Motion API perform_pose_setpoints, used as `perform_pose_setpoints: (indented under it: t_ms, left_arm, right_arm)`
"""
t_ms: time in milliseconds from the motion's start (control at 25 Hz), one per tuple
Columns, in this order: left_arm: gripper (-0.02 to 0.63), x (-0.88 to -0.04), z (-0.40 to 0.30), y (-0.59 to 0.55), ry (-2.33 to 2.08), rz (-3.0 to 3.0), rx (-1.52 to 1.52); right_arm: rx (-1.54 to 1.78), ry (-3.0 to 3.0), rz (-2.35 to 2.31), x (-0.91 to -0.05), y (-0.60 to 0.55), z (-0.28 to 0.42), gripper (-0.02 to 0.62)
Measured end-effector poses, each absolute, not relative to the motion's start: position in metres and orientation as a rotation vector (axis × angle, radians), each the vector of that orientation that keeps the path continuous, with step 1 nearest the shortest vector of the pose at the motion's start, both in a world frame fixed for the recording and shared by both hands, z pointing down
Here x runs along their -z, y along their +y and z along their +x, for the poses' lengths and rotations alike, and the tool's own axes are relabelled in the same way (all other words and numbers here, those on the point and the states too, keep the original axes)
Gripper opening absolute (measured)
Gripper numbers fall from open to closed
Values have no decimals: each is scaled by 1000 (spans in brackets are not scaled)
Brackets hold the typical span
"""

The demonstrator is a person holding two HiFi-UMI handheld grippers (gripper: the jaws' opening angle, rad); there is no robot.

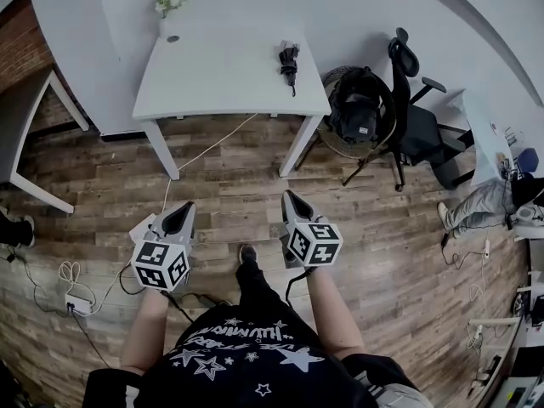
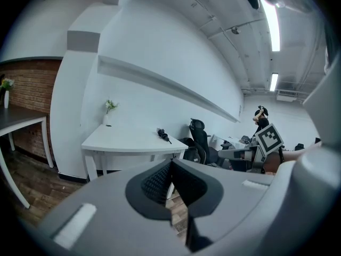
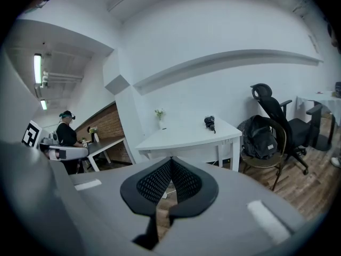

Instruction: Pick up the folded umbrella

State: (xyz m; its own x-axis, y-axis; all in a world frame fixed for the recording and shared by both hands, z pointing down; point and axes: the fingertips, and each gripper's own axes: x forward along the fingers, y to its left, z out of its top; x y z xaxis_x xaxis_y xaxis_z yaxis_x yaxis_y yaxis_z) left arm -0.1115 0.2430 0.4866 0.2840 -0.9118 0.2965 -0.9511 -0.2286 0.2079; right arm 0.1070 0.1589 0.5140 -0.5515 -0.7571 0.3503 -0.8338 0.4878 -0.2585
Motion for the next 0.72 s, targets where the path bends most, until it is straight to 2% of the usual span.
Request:
perform_pose_setpoints:
  t_ms: [720]
  left_arm:
    - [3,-479,-116,64,-1779,2153,-156]
  right_arm:
    - [-634,-2613,1292,-509,-38,97,15]
